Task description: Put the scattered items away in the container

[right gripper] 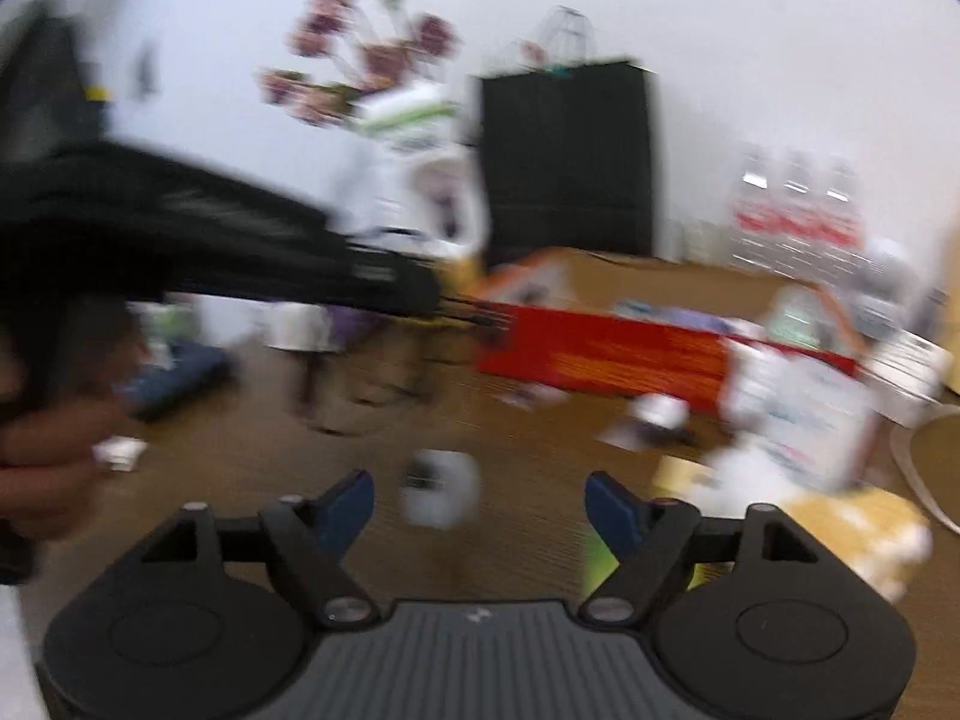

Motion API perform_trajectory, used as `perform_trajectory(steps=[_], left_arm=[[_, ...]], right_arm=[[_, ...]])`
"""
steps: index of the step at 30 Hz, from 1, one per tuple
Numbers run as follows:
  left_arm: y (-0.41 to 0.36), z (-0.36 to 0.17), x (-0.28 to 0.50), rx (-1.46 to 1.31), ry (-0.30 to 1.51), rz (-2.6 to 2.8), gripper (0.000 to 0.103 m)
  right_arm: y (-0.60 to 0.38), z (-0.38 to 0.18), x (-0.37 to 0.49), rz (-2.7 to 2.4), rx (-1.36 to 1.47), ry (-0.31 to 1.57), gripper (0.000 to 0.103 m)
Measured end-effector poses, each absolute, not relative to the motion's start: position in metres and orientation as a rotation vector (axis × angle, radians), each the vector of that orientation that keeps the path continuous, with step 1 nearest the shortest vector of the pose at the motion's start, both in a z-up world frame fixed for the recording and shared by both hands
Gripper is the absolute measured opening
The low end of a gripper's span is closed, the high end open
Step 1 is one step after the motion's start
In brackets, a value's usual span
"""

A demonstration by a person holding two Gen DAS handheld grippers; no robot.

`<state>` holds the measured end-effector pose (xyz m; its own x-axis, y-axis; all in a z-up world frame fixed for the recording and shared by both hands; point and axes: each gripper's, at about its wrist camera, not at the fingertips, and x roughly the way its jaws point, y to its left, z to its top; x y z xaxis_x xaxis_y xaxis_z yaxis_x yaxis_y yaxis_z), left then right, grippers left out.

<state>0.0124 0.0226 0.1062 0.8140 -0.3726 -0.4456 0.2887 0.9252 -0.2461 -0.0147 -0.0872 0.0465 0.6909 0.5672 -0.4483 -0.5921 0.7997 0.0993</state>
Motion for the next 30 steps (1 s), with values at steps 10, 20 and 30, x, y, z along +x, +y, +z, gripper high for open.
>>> perform_trajectory(steps=[10,20,30], left_arm=[[0.017,0.126,0.0,-0.167,0.458,-0.392,0.006],[0.038,0.133,-0.009,-0.202,0.373,-0.307,0.004],[0.026,0.124,-0.031,-0.115,0.329,-0.189,0.005]], right_arm=[[-0.037,0.026,0.012,0.643,-0.207,0.489,0.017],[-0.069,0.033,0.008,0.54,-0.1,0.512,0.009],[-0.126,0.058,-0.018,0.363,-0.071,0.467,0.009]])
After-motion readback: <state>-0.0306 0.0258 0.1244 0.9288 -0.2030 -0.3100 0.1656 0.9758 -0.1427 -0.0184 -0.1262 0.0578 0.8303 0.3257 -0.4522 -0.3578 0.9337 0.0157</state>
